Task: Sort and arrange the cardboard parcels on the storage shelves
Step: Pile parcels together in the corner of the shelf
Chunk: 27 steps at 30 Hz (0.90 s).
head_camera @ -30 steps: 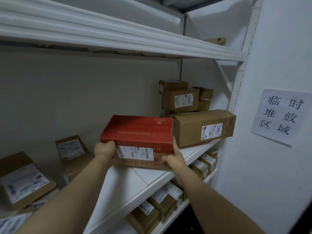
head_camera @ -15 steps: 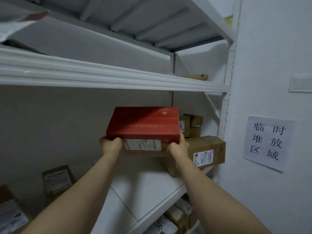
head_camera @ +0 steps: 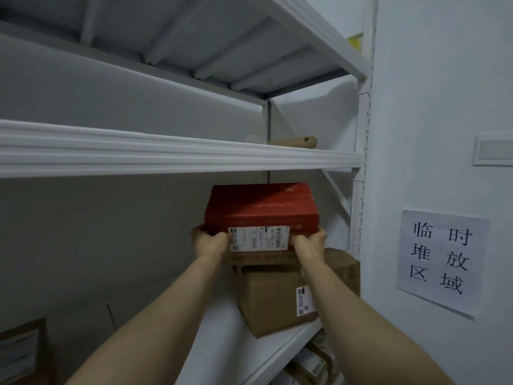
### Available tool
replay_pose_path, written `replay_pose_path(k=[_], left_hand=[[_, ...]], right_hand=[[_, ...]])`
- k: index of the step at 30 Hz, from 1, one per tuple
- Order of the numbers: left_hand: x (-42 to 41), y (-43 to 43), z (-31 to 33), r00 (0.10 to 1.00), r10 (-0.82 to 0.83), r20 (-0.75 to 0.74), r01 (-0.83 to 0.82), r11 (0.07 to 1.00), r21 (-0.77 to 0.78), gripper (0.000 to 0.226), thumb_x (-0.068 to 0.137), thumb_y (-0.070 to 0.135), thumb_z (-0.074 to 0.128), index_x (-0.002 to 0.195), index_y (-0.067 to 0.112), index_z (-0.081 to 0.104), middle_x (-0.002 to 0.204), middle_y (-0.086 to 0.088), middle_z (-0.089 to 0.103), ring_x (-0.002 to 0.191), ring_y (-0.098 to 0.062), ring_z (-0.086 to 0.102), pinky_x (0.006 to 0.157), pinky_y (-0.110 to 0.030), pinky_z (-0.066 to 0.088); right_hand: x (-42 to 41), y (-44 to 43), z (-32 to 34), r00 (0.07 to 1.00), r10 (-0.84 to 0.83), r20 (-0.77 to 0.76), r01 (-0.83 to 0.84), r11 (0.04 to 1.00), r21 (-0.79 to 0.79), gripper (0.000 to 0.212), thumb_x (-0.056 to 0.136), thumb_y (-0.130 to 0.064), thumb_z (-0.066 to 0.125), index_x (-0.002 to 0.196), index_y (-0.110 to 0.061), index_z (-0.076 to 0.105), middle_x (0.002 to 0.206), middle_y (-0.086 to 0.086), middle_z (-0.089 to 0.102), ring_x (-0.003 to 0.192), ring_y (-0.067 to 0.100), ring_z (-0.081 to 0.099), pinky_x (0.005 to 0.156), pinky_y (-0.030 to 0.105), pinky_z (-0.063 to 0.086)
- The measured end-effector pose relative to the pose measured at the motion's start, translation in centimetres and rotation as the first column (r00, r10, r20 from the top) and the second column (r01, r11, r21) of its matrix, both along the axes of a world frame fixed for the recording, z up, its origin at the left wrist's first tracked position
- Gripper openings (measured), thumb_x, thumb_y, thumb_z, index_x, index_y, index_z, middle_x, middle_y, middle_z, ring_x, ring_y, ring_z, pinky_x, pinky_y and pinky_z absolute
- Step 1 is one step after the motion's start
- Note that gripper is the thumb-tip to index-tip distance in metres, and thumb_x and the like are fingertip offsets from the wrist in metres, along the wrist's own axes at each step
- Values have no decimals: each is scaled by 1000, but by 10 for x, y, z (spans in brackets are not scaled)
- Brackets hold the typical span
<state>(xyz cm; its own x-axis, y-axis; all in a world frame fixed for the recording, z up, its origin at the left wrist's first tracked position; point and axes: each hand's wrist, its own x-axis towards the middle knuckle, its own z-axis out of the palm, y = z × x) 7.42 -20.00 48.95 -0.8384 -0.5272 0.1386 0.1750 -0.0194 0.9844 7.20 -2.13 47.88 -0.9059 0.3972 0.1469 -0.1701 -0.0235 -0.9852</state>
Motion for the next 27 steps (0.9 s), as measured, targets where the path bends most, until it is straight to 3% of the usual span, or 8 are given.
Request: replay_pose_path(k=[4, 9, 18, 22, 27], left_hand=[[-20, 29, -2, 998, -45, 31, 46, 998, -45, 60, 75, -8, 68, 124, 8, 37, 101, -5, 50, 98, -24, 54, 83, -30, 45], [-52, 47, -13, 993, -55, 103, 69, 989, -129, 71, 72, -7, 75, 128, 12, 36, 120, -9, 55, 115, -29, 55, 90, -31, 45], [-94, 52, -33, 995, -7, 101, 26, 982, -186, 69, 73, -5, 71, 128, 17, 34, 126, -16, 50, 108, -30, 57, 87, -33, 51], [-101, 54, -43, 993, 3, 116, 19, 981, -195, 72, 71, -1, 74, 126, 20, 34, 127, -16, 48, 108, -30, 56, 92, -37, 51], [-105, 53, -48, 990, 22, 140, 7, 979, -203, 75, 70, 1, 76, 131, 14, 35, 130, -14, 48, 115, -30, 54, 98, -41, 48]], right_hand=[[-31, 22, 3, 999, -25, 34, 24, 1000, 7, 72, 82, -3, 59, 145, -17, 26, 143, 12, 26, 130, 34, 37, 109, 47, 37], [-70, 39, -5, 998, -43, 47, 42, 999, 20, 78, 77, -2, 58, 146, -18, 26, 141, 12, 38, 132, 33, 36, 110, 48, 35], [-117, 46, -23, 997, 0, 75, -3, 999, 44, 81, 78, 2, 55, 150, -16, 23, 148, 13, 33, 138, 35, 30, 114, 51, 29], [-128, 47, -27, 995, 32, 97, -41, 995, 92, 84, 82, 0, 53, 154, -18, 12, 155, 13, 20, 144, 34, 17, 117, 52, 20], [-129, 43, -34, 995, 37, 95, -51, 988, 149, 84, 85, -1, 54, 155, -16, 9, 158, 12, 17, 146, 32, 12, 119, 49, 16]])
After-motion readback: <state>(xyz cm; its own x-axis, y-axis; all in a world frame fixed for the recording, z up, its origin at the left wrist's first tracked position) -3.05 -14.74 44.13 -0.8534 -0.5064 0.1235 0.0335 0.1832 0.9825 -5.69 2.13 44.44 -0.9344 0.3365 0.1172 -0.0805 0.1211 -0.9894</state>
